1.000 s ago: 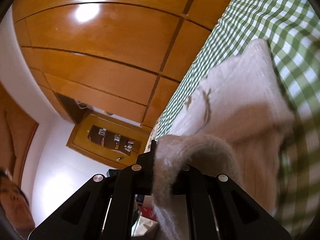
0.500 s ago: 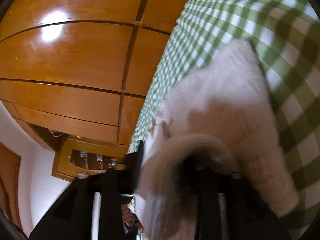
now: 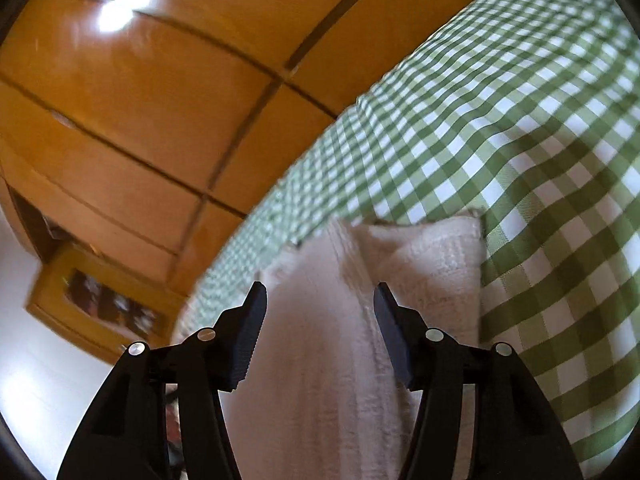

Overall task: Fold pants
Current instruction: 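Lift the hem with both tools and fold it toward the collar, then lay the folded hem down and open both tools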

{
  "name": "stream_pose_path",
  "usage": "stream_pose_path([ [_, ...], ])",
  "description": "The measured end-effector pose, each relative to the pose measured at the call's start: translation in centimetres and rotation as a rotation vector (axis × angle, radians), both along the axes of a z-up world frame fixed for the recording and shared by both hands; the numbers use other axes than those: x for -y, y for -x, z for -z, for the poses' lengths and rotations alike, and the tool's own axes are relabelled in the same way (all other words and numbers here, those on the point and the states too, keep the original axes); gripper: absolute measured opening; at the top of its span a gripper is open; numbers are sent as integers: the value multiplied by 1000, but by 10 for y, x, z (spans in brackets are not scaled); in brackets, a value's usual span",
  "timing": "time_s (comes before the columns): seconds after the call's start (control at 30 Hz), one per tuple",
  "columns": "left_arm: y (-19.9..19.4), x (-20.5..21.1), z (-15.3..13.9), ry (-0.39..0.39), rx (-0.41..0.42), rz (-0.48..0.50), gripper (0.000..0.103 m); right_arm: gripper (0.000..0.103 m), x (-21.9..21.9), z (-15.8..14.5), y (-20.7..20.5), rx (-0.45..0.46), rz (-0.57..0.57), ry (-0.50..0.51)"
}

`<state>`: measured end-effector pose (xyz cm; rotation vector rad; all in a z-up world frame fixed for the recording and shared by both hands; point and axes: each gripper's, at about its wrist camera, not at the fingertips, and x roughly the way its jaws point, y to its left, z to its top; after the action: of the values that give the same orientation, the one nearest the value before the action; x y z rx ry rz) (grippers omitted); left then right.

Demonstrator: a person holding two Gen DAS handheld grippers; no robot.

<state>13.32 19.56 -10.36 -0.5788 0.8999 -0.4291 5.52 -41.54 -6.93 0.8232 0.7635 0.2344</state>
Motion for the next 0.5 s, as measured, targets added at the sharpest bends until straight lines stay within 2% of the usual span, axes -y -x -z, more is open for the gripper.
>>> stream_pose_path([
  [0.13, -5, 22, -1, -57, -3, 50, 72, 55, -22, 2, -19, -59, -66, 168],
  [0.23, -14, 36, 4, -104, -30, 72, 57, 43, -41, 5, -26, -78, -112, 276],
  [0.27, -14, 38, 5, -118, -37, 76, 51, 35, -46, 6, -29, -84, -121, 310],
  [0.3, -14, 42, 7, -150, -45, 77, 39, 24, -53, 8, -29, -94, -139, 355],
  [0.33, -15, 45, 8, -173, -49, 82, 31, 19, -58, 8, -29, -96, -150, 387],
  [0.37, -13, 48, 8, -196, -48, 87, 15, 10, -61, 9, -27, -92, -154, 406],
  [0.4, -11, 50, 5, -218, -36, 83, 8, 7, -63, 7, -25, -85, -153, 420],
  [0.5, -3, 52, -13, -244, 42, 51, 7, 6, -70, -11, -18, -47, -125, 487],
])
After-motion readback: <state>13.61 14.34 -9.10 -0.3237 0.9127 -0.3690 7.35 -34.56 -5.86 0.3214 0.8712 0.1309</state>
